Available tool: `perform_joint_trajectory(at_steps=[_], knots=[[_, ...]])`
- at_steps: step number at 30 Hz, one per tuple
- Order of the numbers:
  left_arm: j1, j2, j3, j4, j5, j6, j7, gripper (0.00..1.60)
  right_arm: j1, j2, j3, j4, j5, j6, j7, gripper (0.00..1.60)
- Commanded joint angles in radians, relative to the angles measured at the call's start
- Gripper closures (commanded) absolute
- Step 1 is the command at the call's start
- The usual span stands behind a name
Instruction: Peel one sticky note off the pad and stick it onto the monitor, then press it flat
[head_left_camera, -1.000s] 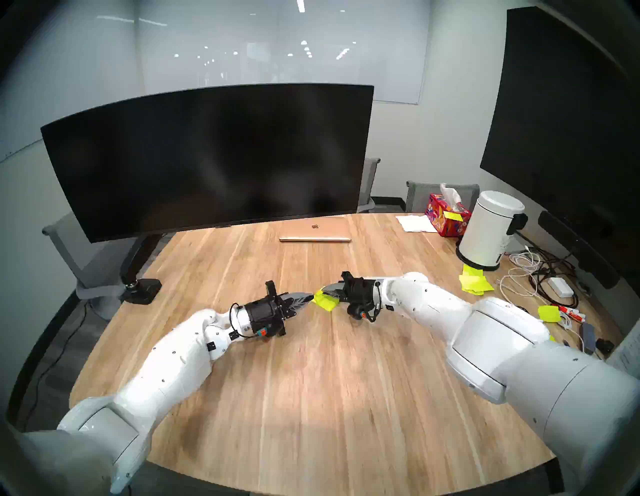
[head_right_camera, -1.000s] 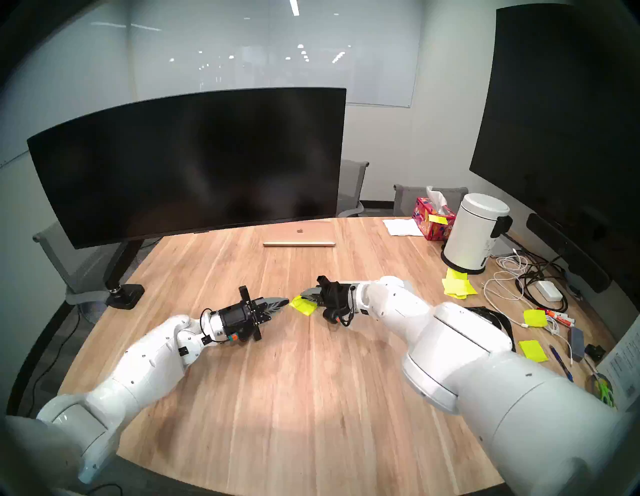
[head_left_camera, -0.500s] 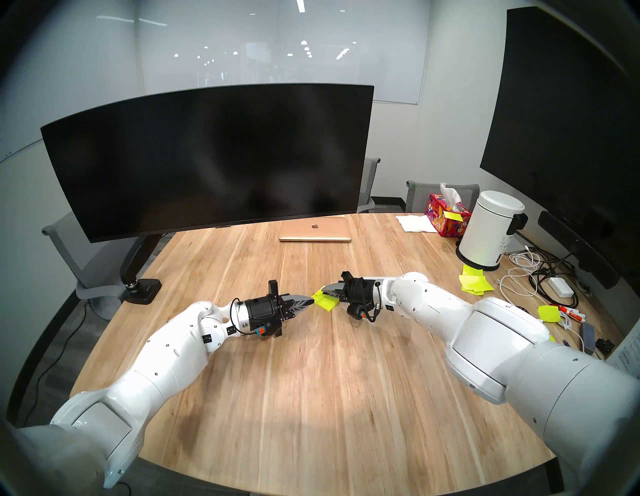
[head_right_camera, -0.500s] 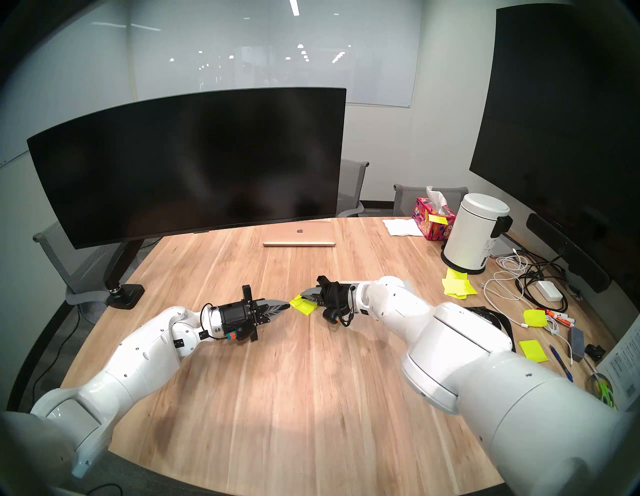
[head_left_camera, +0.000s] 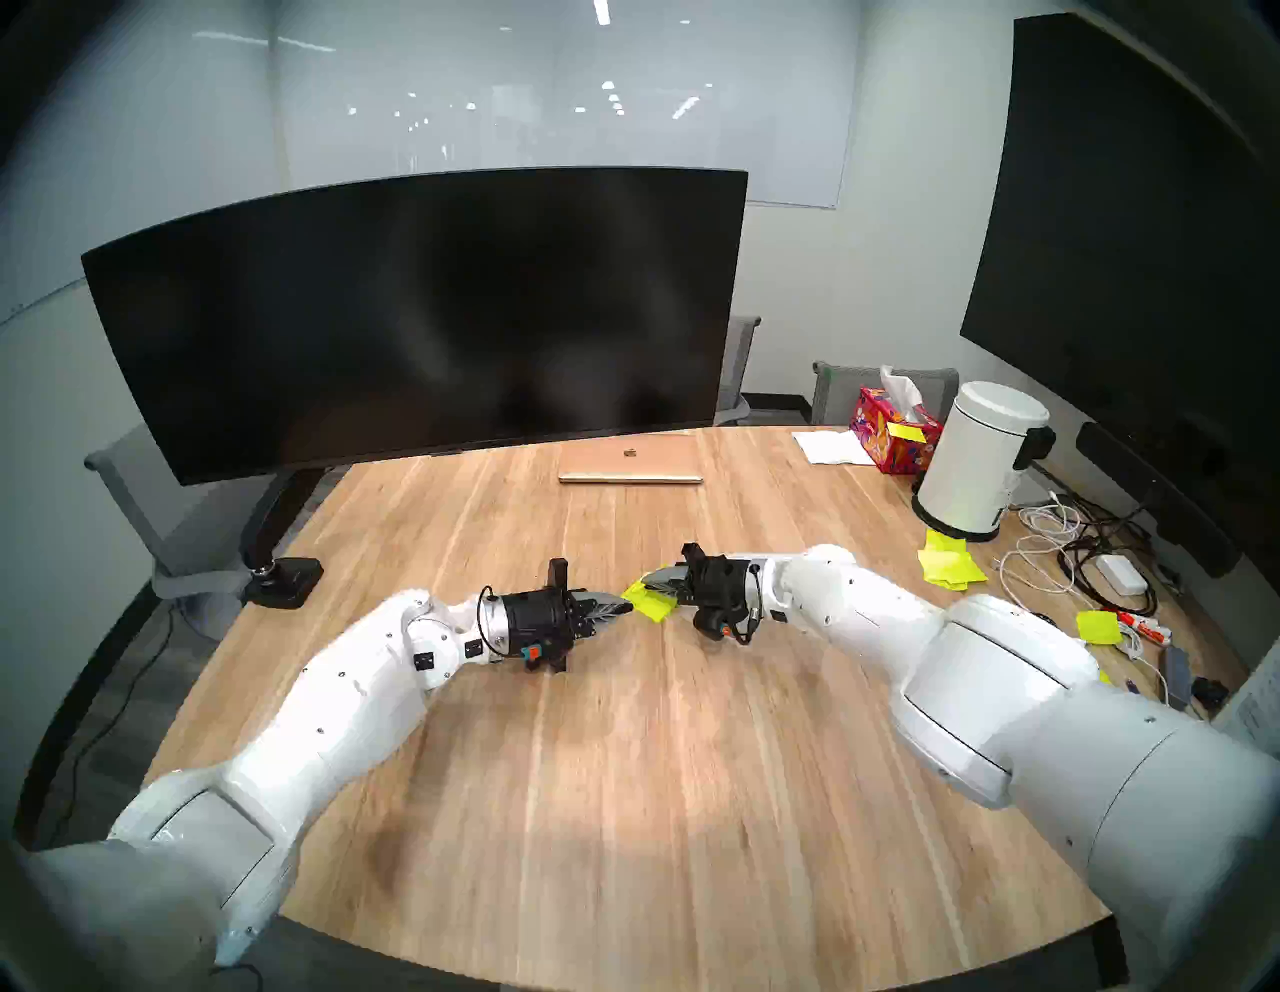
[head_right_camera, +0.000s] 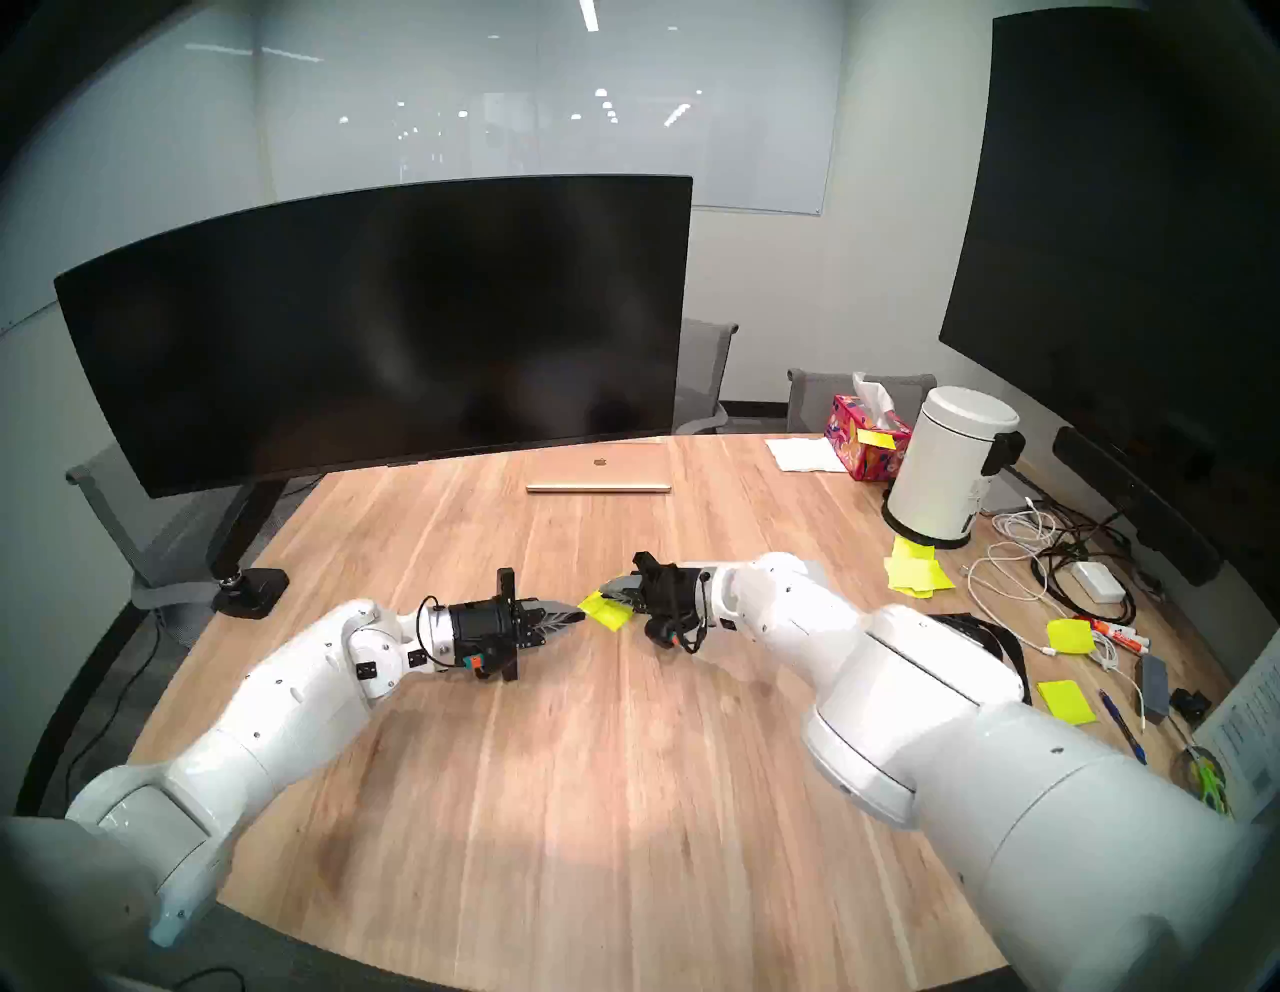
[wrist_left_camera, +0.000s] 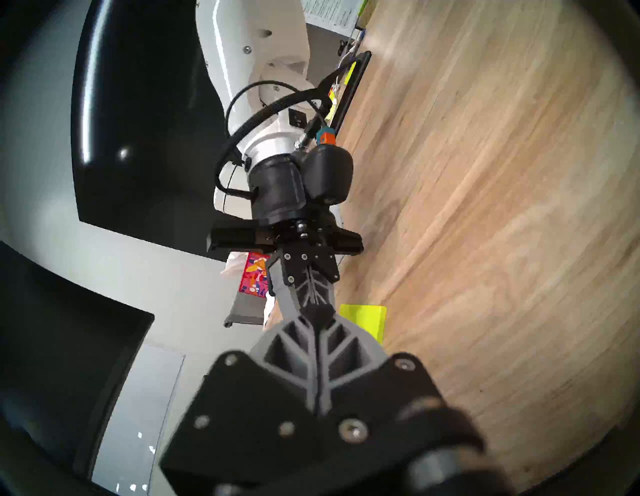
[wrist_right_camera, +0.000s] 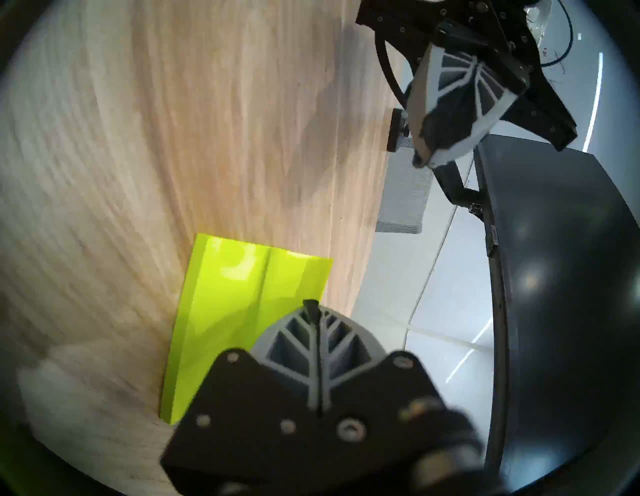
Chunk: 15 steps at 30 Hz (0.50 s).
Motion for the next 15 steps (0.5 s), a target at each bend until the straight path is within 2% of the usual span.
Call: perform_joint_trajectory(at_steps=[1,15], knots=[[-0.050,-0.034,-0.003,0.021,-0.026,0.019,-0.031,1.60,-0.034,0.003,0.002,0.006,0.003,-0.003,-0.004,1.60],[-0.097,-0.091,0.000,0.073,-0.041,0.040,-0.094,1.60,-0.044,0.002,0.002,0.007,0.006,-0.001,-0.009,1.60]])
